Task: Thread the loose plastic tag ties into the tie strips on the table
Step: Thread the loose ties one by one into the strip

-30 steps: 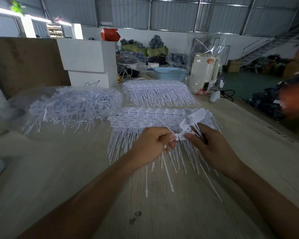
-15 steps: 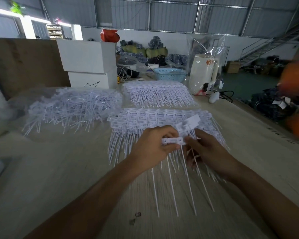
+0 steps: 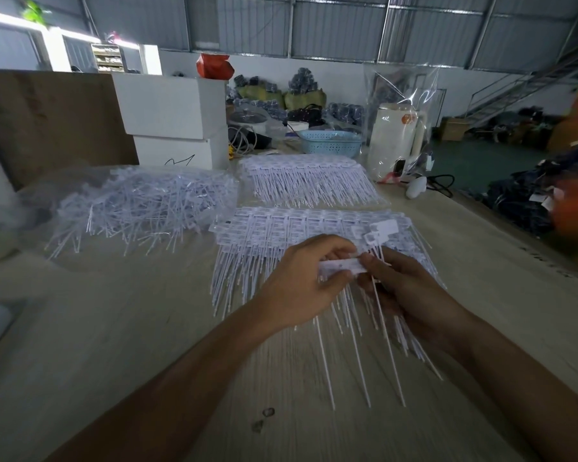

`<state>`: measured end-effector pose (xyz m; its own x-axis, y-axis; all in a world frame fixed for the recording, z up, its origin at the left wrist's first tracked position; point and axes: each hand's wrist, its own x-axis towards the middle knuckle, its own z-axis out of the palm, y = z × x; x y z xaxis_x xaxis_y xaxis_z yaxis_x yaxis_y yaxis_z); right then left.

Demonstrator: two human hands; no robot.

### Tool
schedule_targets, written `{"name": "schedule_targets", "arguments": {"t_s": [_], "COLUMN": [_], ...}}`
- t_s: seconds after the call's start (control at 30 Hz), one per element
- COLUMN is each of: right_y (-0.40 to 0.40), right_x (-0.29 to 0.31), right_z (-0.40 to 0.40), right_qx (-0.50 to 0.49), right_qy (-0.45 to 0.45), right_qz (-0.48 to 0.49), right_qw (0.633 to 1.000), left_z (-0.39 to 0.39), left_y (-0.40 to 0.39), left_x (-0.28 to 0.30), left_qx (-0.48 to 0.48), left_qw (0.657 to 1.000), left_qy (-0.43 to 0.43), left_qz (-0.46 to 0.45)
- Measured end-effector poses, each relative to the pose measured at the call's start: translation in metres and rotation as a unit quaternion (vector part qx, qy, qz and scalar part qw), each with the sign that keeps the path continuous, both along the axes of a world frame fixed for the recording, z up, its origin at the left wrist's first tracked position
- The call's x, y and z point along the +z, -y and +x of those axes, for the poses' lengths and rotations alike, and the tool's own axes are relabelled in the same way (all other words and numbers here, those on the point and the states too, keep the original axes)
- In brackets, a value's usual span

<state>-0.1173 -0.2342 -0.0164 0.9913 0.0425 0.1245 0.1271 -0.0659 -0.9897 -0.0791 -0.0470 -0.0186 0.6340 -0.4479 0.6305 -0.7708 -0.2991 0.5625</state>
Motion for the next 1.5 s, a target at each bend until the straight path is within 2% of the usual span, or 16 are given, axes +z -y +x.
{"name": "schedule_targets", "arguments": {"t_s": [0.17, 0.27, 0.33, 0.47, 0.8, 0.93, 1.0, 1.1, 1.2, 1.4, 1.5], "right_y": [0.005, 0.004, 0.005, 0.006, 0.006, 0.002, 0.002, 0.006, 0.007, 0.009, 0.014], "right_x": [0.003, 0.000, 0.001, 0.003, 0.004, 0.002, 0.002, 0.005, 0.005, 0.004, 0.000], "right_z": [0.000, -0.001, -0.001, 0.001, -0.001, -0.004, -0.003, -0.002, -0.004, 0.001, 0.003], "right_qx": [0.006, 0.010, -0.003, -0.015, -0.014, -0.045, -0.043, -0.020, 0.015, 0.016, -0.091], "right_qy": [0.019, 0.049, 0.101, 0.173, 0.201, 0.230, 0.223, 0.161, 0.135, 0.129, 0.194], "right_qz": [0.007, -0.020, -0.080, -0.163, -0.199, -0.272, -0.237, -0.102, -0.071, -0.198, -0.361], "right_qw": [1.000, 0.999, 0.992, 0.971, 0.959, 0.933, 0.945, 0.982, 0.988, 0.972, 0.908], "left_z": [0.006, 0.007, 0.008, 0.009, 0.007, 0.008, 0.007, 0.006, 0.004, 0.005, 0.004], "left_y": [-0.006, -0.007, -0.007, -0.005, -0.004, -0.003, -0.002, 0.000, 0.000, -0.001, -0.002], "left_x": [-0.005, -0.006, -0.007, -0.009, -0.004, -0.006, -0.008, -0.007, -0.005, -0.004, -0.001], "left_qx": [0.078, 0.075, 0.070, 0.043, 0.008, -0.006, 0.002, 0.012, 0.024, 0.053, 0.073], "left_qw": [0.992, 0.990, 0.991, 0.996, 0.994, 0.989, 0.990, 0.994, 0.997, 0.997, 0.997], "left_qy": [0.036, 0.073, 0.071, 0.024, -0.096, -0.149, -0.141, -0.109, -0.065, -0.028, -0.007], "left_qz": [0.095, 0.094, 0.087, 0.071, 0.045, 0.016, 0.000, -0.026, -0.041, -0.040, -0.030]}}
